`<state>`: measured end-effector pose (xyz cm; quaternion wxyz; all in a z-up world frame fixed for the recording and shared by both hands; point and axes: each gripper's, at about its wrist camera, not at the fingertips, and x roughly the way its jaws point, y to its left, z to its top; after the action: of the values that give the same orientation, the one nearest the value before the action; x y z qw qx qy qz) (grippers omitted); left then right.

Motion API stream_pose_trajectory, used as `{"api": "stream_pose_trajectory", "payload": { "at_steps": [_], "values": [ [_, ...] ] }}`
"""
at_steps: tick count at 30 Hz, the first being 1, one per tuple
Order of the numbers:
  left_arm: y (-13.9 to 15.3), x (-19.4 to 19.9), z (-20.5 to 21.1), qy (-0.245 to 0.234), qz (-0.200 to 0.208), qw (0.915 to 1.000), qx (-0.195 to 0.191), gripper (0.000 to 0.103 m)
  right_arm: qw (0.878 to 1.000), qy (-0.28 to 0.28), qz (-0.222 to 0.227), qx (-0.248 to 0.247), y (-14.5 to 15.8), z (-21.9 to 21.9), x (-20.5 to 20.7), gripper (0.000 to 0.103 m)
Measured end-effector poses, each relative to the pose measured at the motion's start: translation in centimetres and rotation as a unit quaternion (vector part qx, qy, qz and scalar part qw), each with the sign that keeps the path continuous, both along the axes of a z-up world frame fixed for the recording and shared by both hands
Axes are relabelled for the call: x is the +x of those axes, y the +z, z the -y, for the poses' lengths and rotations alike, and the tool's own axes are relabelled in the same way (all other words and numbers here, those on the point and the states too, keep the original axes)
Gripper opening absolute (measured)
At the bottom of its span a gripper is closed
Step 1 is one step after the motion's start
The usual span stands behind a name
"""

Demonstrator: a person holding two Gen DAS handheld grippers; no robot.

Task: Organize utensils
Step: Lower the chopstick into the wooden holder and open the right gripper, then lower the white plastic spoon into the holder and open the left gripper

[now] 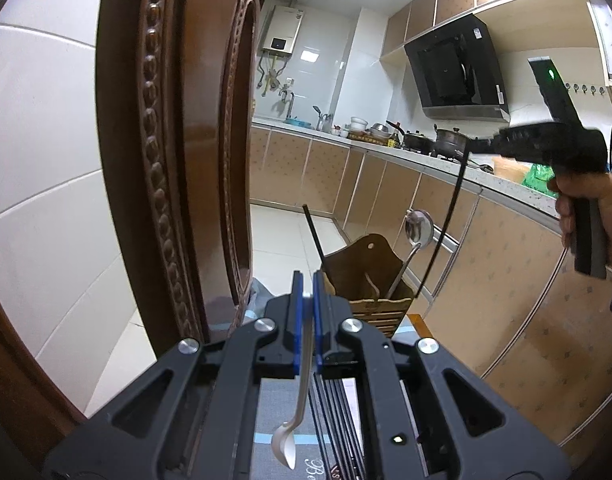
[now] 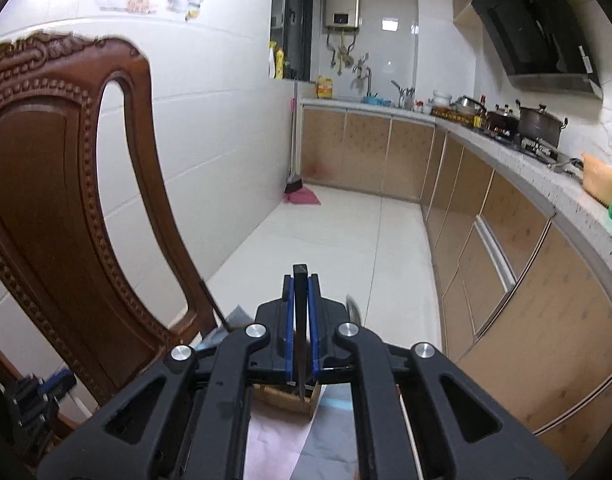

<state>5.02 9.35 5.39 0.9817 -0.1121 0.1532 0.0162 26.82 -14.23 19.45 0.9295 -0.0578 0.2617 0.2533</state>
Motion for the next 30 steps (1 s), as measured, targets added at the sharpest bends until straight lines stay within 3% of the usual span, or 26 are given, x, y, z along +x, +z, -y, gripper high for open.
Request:
{"api": "stream_pose_trajectory", "payload": {
  "at_steps": [7,13,15,16,17,21,23,25,27,29,30],
  "values": [
    [0.1,0.0,0.1,-0.002,0.002,1.0,0.001,0.004,0.999,-0.021,-0.005,0.04,-0.9,0.2,2.0,0.007],
    [0.0,0.2,0.1,-0.004,0.001,1.0,-0.002,0.004,0.994,-0.04,-0.061,0.078,-6.5,0.5,4.2,0.008],
    [-0.1,0.4,0.2,-0.005,-0.001,1.0,-0.001,0.004,0.992,-0.049,-0.086,0.08,-9.3,0.8,4.5,0.026],
    [-0.1,0.4,0.3,-0.005,-0.001,1.0,0.0,0.004,0.991,-0.049,-0.095,0.082,-10.2,0.9,4.4,0.049],
    [-0.2,0.5,0.3,-0.007,-0.002,1.0,0.001,0.004,0.989,-0.05,-0.106,0.094,-11.2,1.4,4.1,0.063],
    [-0.1,0.5,0.4,-0.013,-0.007,0.9999,-0.004,0.004,0.982,-0.068,-0.091,0.153,-12.9,5.0,0.0,0.072],
    [0.4,0.5,0.3,-0.016,-0.007,0.9998,-0.009,0.004,0.975,-0.09,-0.057,0.193,-13.8,8.0,-4.0,0.092],
    [1.4,0.7,0.4,-0.026,-0.006,0.9994,-0.023,0.004,0.968,-0.109,-0.03,0.223,-15.7,10.8,-8.2,0.093],
    [2.4,1.4,0.7,-0.027,-0.001,0.9993,-0.024,0.004,0.965,-0.114,-0.033,0.233,-18.3,12.7,-11.3,0.093],
    [3.9,2.8,1.1,-0.031,0.003,0.999,-0.033,0.004,0.962,-0.133,-0.064,0.232,-19.9,13.4,-12.0,0.093],
    [4.7,3.6,1.3,-0.033,0.007,0.9987,-0.038,0.004,0.959,-0.116,-0.089,0.244,-20.4,13.5,-11.6,0.093]
  ]
}}
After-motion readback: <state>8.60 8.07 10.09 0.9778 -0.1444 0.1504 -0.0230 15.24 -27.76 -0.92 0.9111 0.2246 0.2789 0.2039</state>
